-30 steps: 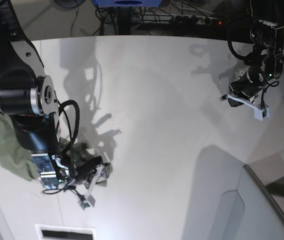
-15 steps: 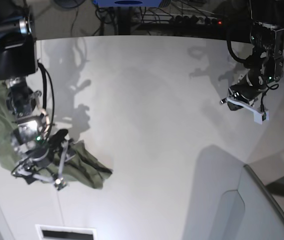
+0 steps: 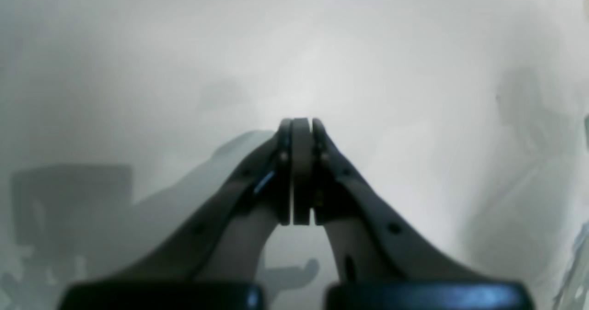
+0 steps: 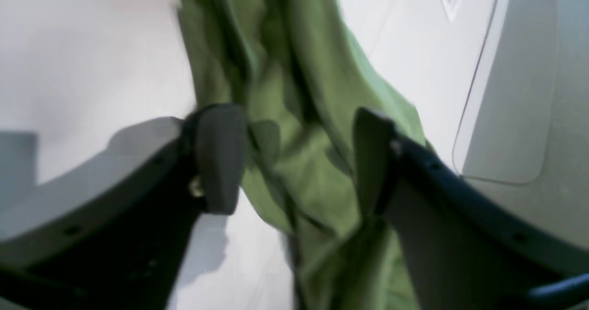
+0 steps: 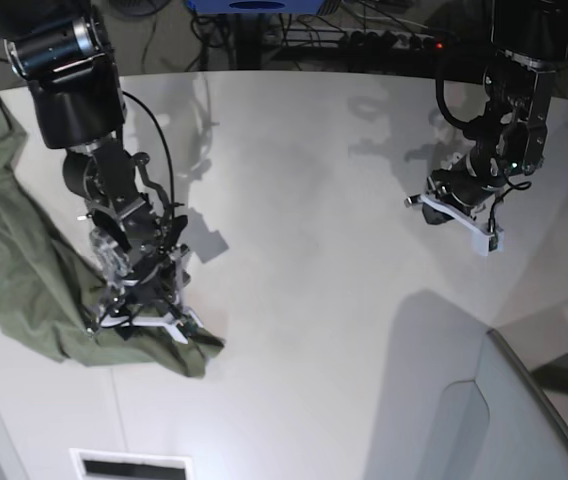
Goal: Layout the t-shirt on the table in an organized manner, then fold the t-shirt properly
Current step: 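Regrasp the shirt edge with the right gripper and smooth it flat, then grasp a fold of the shirt with the right gripper and lift it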
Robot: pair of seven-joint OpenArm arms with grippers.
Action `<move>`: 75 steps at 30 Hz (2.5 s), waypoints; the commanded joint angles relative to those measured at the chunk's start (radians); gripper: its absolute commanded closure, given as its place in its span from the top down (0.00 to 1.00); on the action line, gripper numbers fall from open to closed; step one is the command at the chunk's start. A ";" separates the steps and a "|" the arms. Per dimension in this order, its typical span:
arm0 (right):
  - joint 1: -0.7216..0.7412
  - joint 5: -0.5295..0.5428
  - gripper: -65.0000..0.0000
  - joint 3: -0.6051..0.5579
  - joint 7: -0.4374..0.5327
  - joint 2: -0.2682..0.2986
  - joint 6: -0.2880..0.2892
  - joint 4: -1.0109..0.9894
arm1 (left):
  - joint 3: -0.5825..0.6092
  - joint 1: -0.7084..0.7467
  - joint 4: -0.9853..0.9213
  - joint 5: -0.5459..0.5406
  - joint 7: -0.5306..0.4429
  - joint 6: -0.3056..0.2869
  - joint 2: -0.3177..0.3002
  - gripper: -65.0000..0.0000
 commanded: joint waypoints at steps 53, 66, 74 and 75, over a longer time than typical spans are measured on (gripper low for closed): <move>-0.133 -0.027 0.00 -0.003 -0.299 -0.060 0.062 0.433 | 0.003 0.001 -0.079 -0.003 -0.145 -0.007 -0.018 0.00; -0.323 -0.019 0.00 0.004 -0.439 -0.067 0.075 0.550 | 0.003 -0.022 -0.074 -0.003 -0.141 -0.094 -0.015 0.00; -0.400 -0.019 0.00 0.021 -0.500 -0.067 0.074 0.544 | 0.003 -0.023 -0.079 -0.003 -0.141 -0.122 -0.021 0.00; -0.403 -0.019 0.00 0.052 -0.500 -0.069 0.074 0.542 | 0.003 -0.023 -0.079 -0.003 -0.141 -0.122 -0.021 0.00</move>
